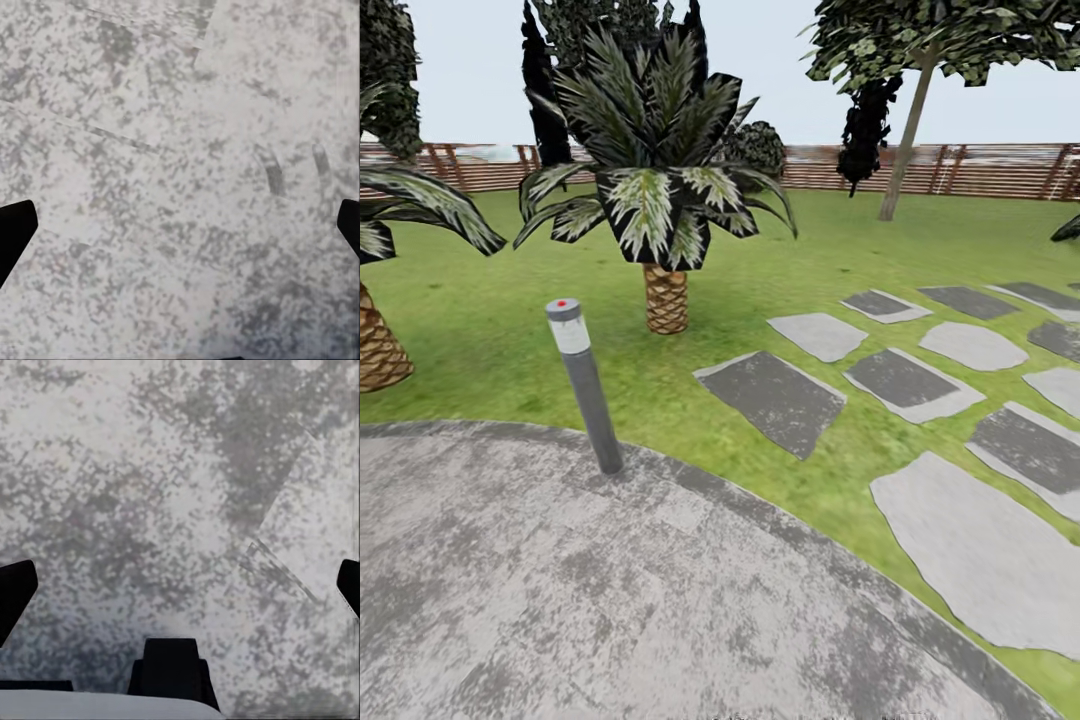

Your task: In the garden, pick up the pesticide atomizer on the floor and spray pesticide onto both trees until each tree trunk is fully covered.

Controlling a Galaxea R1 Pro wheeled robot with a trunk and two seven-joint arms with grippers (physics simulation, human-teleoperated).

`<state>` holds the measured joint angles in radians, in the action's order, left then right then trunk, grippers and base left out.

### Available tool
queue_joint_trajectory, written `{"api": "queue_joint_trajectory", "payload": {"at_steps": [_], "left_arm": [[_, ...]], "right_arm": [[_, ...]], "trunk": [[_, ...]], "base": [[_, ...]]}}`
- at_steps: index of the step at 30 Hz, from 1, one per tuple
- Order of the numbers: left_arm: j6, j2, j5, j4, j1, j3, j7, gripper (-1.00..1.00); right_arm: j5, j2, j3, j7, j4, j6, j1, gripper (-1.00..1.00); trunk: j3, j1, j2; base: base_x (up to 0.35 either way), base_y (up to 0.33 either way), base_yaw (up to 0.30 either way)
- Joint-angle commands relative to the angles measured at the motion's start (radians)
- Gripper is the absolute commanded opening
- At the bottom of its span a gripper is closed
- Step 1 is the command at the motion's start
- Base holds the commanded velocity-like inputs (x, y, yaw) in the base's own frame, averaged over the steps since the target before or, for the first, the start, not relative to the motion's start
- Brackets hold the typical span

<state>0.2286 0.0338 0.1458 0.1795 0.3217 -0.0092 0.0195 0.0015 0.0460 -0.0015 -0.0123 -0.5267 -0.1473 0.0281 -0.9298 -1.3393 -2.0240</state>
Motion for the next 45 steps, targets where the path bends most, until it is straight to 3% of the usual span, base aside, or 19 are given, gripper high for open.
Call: {"api": "queue_joint_trajectory", "payload": {"at_steps": [1,20,30,45], "left_arm": [[0.000,0.000,0.000,0.000,0.000,0.000,0.000,1.00],[0.000,-0.003,0.000,0.000,0.000,0.000,0.000,1.00],[0.000,-0.018,0.001,-0.020,0.000,0.000,-0.007,1.00],[-0.001,-0.009,-0.009,-0.021,0.000,0.010,0.002,1.00]], "right_arm": [[0.000,0.000,0.000,0.000,0.000,0.000,0.000,1.00],[0.000,0.000,0.000,0.000,0.000,0.000,0.000,1.00],[0.000,0.000,0.000,0.000,0.005,0.000,0.000,1.00],[0.000,0.000,-0.001,0.003,0.011,-0.002,0.000,1.00]], "trunk": [[-0.001,0.000,0.000],[-0.019,0.000,0.000],[-0.028,0.000,0.000],[-0.037,0.000,0.000]], "base": [[-0.022,-0.270,-0.256],[-0.002,-0.265,-0.256],[0.003,-0.029,-0.256],[0.305,0.000,-0.154]]}}
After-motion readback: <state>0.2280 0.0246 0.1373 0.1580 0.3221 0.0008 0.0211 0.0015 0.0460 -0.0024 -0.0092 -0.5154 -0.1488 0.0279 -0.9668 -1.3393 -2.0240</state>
